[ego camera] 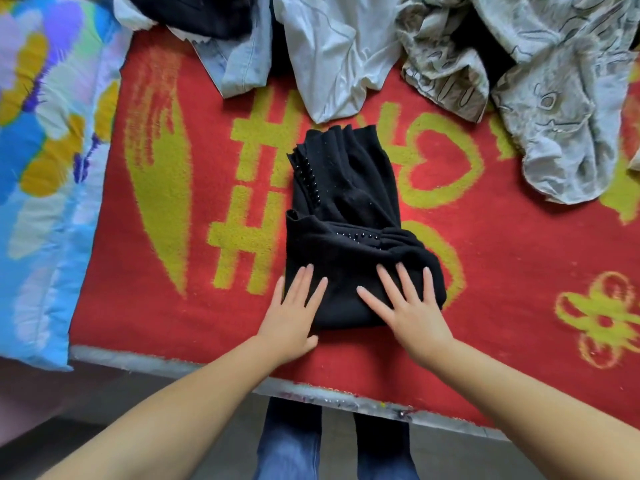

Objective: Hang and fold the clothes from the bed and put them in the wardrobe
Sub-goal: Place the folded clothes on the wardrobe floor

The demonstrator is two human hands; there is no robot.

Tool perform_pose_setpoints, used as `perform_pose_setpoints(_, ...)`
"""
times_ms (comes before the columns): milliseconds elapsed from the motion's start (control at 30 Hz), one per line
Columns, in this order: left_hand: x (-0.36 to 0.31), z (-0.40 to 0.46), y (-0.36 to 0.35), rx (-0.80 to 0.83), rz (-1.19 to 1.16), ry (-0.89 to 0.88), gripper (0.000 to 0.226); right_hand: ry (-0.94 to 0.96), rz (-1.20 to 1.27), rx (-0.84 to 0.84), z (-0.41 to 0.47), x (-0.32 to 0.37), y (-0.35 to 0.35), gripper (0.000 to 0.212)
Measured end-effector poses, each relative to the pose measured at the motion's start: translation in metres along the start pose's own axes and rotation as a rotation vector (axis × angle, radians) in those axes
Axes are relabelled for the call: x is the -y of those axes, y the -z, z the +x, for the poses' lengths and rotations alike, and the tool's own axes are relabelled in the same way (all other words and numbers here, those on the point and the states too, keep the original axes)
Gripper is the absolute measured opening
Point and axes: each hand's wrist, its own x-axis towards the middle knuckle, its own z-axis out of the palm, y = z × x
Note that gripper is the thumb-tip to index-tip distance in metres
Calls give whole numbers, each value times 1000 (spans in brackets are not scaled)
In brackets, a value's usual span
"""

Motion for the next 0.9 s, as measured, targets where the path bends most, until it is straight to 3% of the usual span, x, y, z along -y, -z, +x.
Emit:
perform_pose_setpoints(67, -3, 12, 6, 0, 99, 30, 114, -50, -21, 9, 15, -4, 5, 105)
perform_pose_setpoints(167, -10, 24, 23, -7, 170, 29, 79, -58, -5, 63, 24, -2, 13, 100)
perform_pose_setpoints(233, -11, 21, 37, 65, 118, -14, 71, -20, 45, 96, 22, -6, 24, 87)
perform_pose_setpoints(367, 16, -1, 81, 363, -372, -148, 68, 182, 276, 234, 17, -31, 71, 67)
perform_pose_setpoints(433, 37, -8, 113, 538, -680, -181, 44, 285, 465, 383, 18, -51, 103, 63)
perform_pose_setpoints(500, 63, -3, 139, 534, -861, -133, 20, 275, 612, 469, 28, -71, 130, 59)
perform_pose_setpoints(600, 99, 29, 166, 343, -1071, -32, 27, 137, 689, 313, 63, -106, 153, 52)
perform_pose_setpoints(700, 117, 77, 175, -9, -1090, 102, 13, -81, 676, 32, 104, -132, 154, 48)
perform_pose_setpoints(800, 104, 115, 169, -368, -830, 324, 30, -233, 654, -121, 129, -131, 137, 46)
perform_pose_setpoints(900, 69, 125, 152, -517, -376, 352, 55, -322, 480, -211, 131, -96, 110, 53)
